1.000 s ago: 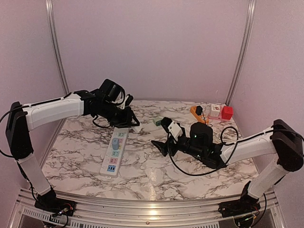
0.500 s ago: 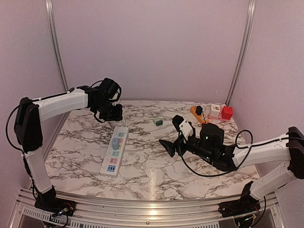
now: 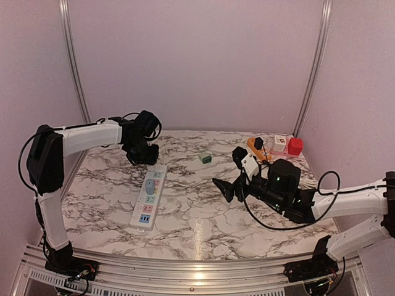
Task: Insert the plug
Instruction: Insert the plug into the socket slot.
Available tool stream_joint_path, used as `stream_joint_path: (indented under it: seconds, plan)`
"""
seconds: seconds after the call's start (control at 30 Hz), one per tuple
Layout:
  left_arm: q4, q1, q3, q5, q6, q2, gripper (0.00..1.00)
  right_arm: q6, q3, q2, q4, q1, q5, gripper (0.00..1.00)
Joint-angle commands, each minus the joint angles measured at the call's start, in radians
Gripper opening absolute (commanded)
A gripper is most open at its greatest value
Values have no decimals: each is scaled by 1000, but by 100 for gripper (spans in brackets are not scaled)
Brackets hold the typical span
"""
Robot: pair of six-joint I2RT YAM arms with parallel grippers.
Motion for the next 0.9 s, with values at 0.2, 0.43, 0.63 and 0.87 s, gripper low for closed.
stream_joint_path:
  seconds: [0.2, 0.43, 0.63, 0.87]
  plan:
    - [1, -4, -1, 38, -15, 32, 0, 4, -34, -48, -9, 6, 38, 99]
    - [35, -4, -36, 81, -17, 28, 0, 4, -52, -46, 10, 7, 46, 98]
    - [45, -4, -66, 76, -26, 24, 0, 4, -59, -44, 16, 7, 52, 98]
    - [72, -4, -85, 65, -24, 21, 0, 7, -58, -26, 24, 7, 50, 98]
